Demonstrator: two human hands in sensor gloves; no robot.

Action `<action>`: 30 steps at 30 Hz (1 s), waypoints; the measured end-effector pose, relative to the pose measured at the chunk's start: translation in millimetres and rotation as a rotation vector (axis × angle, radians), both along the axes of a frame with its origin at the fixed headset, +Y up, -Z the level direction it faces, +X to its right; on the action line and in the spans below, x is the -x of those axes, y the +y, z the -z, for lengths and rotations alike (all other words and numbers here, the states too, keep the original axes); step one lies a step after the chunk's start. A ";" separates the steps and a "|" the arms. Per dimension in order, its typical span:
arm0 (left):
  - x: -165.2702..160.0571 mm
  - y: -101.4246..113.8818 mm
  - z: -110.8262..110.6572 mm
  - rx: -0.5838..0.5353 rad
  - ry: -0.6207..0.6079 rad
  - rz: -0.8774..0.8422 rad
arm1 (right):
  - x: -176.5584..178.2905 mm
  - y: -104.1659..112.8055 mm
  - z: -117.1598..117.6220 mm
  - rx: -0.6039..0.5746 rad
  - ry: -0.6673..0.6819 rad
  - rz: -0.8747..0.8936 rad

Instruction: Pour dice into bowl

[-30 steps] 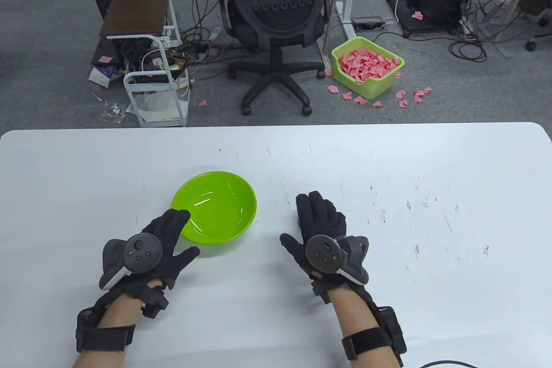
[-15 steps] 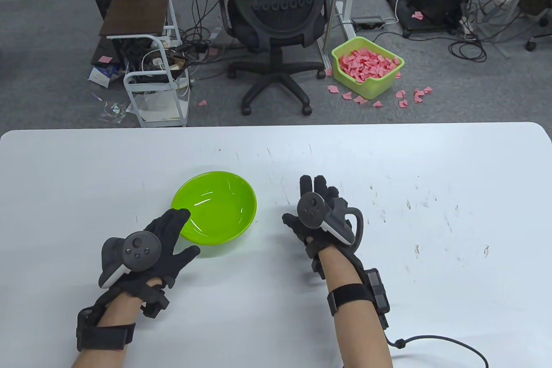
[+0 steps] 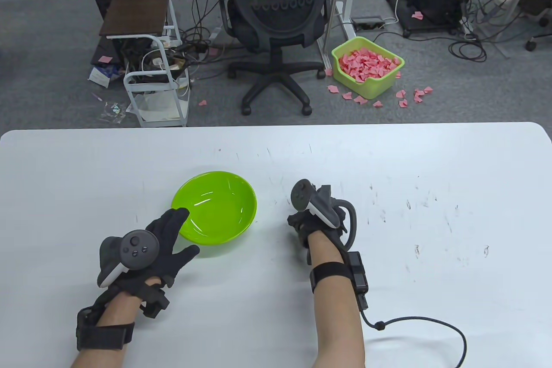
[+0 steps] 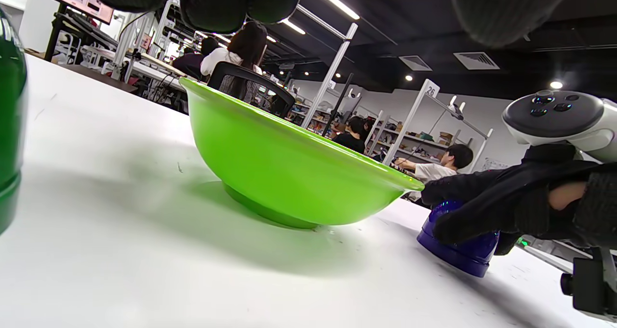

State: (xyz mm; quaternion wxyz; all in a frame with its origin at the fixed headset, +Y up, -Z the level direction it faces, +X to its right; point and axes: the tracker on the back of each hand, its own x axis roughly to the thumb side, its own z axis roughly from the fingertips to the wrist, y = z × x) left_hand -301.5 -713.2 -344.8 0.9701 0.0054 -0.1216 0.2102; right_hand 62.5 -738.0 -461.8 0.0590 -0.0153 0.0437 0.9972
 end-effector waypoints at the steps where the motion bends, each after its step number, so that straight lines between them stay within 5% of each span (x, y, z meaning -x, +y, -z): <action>1: -0.1 0.0 -0.1 0.000 0.000 -0.003 | 0.2 -0.4 0.2 -0.012 0.002 -0.018; 16: -1.3 -0.5 -3.2 -0.007 -0.024 -0.033 | -1.9 -6.9 3.2 -0.037 -0.011 -0.025; 30: -8.3 -5.6 -2.5 0.019 -0.088 -0.089 | -10.5 4.6 2.9 -0.064 0.119 -0.041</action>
